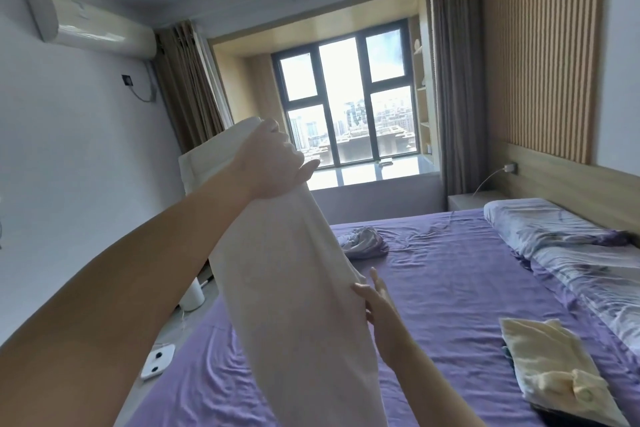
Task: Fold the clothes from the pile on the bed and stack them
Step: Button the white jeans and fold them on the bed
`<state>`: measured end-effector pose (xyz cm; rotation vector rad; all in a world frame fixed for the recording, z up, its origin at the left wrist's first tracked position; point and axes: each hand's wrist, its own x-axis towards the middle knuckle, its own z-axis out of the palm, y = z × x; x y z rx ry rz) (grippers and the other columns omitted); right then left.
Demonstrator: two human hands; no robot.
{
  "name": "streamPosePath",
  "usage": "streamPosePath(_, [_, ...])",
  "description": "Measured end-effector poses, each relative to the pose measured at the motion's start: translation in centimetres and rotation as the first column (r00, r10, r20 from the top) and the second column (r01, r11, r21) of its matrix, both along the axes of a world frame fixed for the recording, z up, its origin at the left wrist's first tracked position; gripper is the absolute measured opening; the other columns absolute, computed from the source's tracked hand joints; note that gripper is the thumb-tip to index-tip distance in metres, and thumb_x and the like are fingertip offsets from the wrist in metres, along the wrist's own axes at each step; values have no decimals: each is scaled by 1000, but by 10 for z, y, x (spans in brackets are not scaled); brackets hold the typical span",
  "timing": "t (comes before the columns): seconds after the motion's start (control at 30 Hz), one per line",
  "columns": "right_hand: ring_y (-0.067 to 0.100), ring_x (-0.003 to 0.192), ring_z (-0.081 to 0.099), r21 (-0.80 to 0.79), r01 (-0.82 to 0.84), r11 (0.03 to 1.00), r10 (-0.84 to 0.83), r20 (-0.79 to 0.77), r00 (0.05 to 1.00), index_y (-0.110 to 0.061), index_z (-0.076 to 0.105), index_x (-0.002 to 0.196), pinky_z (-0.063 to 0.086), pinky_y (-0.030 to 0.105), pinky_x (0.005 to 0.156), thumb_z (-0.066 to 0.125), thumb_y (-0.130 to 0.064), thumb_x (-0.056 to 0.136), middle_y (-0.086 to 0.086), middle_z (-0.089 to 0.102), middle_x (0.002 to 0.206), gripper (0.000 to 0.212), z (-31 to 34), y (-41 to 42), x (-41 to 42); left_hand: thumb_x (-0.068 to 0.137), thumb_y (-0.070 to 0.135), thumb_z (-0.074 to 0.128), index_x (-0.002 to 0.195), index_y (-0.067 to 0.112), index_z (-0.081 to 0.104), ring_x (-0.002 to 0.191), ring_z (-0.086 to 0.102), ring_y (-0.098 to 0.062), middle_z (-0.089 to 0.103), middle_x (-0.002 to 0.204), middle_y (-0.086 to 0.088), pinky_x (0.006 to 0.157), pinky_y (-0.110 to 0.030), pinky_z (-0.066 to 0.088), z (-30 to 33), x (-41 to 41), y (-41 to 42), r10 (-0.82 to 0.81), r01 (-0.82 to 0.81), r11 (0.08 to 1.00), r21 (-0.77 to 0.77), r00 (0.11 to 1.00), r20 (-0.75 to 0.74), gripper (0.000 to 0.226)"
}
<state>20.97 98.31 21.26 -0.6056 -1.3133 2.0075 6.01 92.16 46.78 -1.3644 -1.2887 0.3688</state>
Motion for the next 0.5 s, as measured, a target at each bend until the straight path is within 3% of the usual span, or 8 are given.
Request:
streamPosePath(0.07, [1, 92, 65, -85, 16, 996, -24, -101, 995, -37, 21, 145, 50, 20, 67, 54, -24, 89, -9, 64, 114, 66, 7, 4, -2, 99, 39, 24, 49, 13, 55, 50, 51, -23, 56, 45, -5, 71, -33, 36, 1, -4, -4, -2, 3, 999, 41, 1000, -20, 64])
streamPosePath(0.13, [2, 88, 64, -170, 76, 983, -104, -161, 981, -33, 32, 140, 49, 24, 70, 55, -21, 90, -6, 68, 107, 56, 11, 11, -2, 97, 38, 29, 44, 12, 52, 45, 48, -23, 53, 41, -4, 66, -33, 35, 2, -10, -7, -11, 13, 997, 76, 999, -31, 63])
streamPosePath(0.23, [6, 67, 67, -212, 140, 967, -182, -199, 963, -29, 53, 119, 51, 23, 58, 60, -15, 88, -4, 73, 81, 34, 18, 20, 0, 97, 39, 28, 43, 12, 50, 44, 46, -22, 50, 40, -3, 65, -33, 35, 3, -17, -10, 2, -2, 996, 88, 1000, 0, 64])
streamPosePath(0.37, [11, 66, 65, -141, 163, 977, -189, -201, 961, -16, 64, 109, 51, 21, 55, 64, -4, 84, 4, 70, 86, 28, 36, 31, 7, 97, 44, 19, 46, 10, 51, 47, 51, -23, 54, 43, -5, 68, -36, 37, 5, -26, -10, -5, 0, 996, 95, 998, 58, 70])
streamPosePath(0.5, [15, 71, 63, 29, 219, 975, -215, -103, 971, -9, 65, 108, 50, 20, 57, 63, 4, 81, 5, 67, 91, 30, 64, 50, 20, 95, 51, 22, 46, 10, 48, 50, 53, -23, 54, 44, -5, 69, -36, 37, 0, -33, -6, -95, 77, 984, 160, 989, 114, 69])
